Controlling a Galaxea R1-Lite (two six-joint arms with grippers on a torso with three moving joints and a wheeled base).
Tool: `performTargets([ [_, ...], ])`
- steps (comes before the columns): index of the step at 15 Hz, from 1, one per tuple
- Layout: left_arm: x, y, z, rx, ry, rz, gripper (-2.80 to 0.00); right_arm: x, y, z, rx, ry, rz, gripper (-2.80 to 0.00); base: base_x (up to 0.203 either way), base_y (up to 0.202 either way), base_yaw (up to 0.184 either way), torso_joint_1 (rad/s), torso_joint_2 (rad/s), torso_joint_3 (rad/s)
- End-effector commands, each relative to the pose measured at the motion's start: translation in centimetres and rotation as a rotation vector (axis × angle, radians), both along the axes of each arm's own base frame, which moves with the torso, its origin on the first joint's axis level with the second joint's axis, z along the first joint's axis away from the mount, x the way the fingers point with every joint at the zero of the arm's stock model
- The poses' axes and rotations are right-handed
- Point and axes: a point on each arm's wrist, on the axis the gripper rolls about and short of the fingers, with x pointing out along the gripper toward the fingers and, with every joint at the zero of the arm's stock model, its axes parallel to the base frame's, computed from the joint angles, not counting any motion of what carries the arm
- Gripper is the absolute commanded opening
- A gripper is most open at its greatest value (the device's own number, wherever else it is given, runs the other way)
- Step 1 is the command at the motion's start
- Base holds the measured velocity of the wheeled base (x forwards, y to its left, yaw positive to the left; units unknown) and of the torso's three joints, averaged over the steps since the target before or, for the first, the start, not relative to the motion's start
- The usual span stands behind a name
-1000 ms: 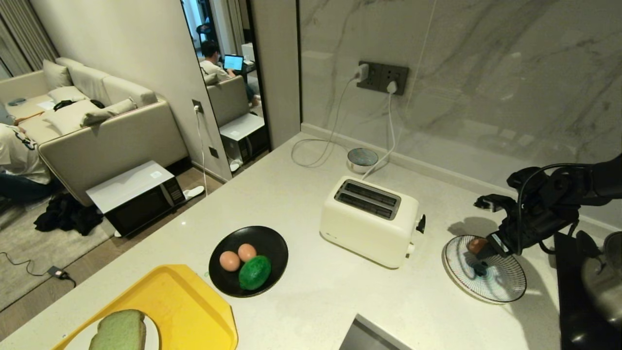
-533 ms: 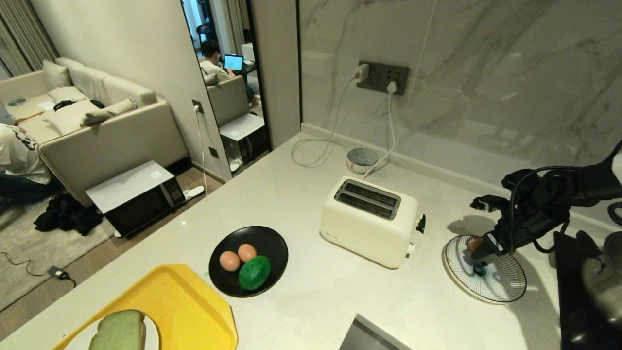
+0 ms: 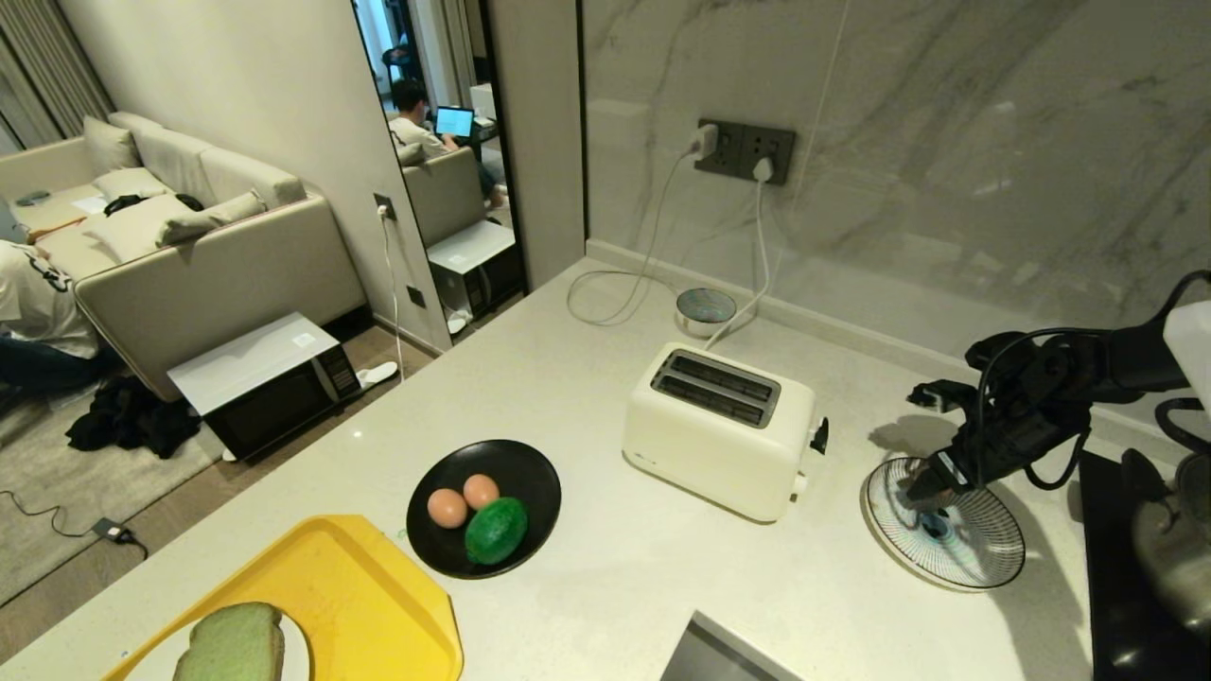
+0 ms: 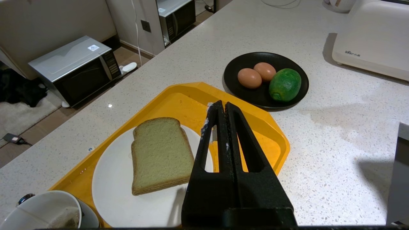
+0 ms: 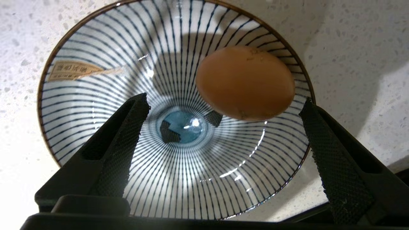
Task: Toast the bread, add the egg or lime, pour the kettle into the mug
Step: Pick up the egg
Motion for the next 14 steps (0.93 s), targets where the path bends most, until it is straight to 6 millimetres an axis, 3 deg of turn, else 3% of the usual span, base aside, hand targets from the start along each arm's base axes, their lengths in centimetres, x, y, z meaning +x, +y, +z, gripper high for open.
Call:
performTargets([
  [1,0.00,0.00,0.00,0.000,-0.001,0.001,-2.80,0.26,-0.05,-0.57,0.002,0.010,0.003,0.00,0.000,0.000,0.000,0.000,0.00,0.000],
  [14,0.00,0.00,0.00,0.000,-0.001,0.001,-2.80,0.82,-0.09,-1.19,0.002,0.010,0.004,0.00,0.000,0.000,0.000,0.000,0.00,0.000],
])
